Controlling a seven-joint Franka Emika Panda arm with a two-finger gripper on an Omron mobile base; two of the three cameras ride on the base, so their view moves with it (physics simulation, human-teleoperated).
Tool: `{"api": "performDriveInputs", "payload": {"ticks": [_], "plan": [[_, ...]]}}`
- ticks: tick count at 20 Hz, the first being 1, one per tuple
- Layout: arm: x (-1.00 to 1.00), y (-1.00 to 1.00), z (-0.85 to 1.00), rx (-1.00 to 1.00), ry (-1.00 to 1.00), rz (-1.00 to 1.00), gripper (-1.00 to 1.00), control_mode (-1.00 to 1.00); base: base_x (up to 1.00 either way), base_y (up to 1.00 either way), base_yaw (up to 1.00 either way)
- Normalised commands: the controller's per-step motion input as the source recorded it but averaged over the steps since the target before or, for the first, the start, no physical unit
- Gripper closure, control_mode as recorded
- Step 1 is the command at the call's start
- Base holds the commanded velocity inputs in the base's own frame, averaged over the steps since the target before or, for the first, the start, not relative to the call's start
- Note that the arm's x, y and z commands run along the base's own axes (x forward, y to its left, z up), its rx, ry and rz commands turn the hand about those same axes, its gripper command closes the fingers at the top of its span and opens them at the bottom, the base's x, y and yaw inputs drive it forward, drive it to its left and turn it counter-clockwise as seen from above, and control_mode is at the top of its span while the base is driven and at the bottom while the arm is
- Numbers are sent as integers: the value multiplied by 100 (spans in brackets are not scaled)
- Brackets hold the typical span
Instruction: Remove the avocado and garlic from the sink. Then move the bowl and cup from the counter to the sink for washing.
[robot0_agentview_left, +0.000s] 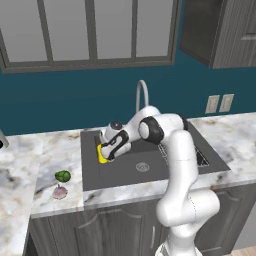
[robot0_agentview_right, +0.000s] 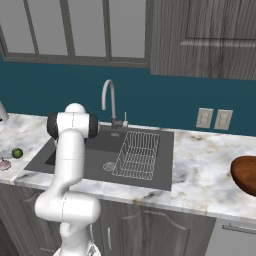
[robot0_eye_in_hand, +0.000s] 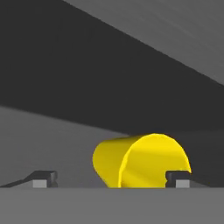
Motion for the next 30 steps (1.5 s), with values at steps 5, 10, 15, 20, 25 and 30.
{"api": "performDriveInputs", "payload": {"ticks": [5, 10, 15, 20, 25, 30], "plan": [[-8, -4, 33, 0, 2, 0, -100, -100, 0, 0, 0], [-20, -12, 33, 0, 4, 0, -100, -100, 0, 0, 0], [-28, -14, 31, 0, 6, -3, -100, -100, 0, 0, 0], [-33, -12, 32, 0, 10, -5, -100, -100, 0, 0, 0], [-35, -9, 33, 0, 5, -6, -100, -100, 0, 0, 0], [-40, -3, 30, 0, 1, -11, -100, -100, 0, 0, 0]]}}
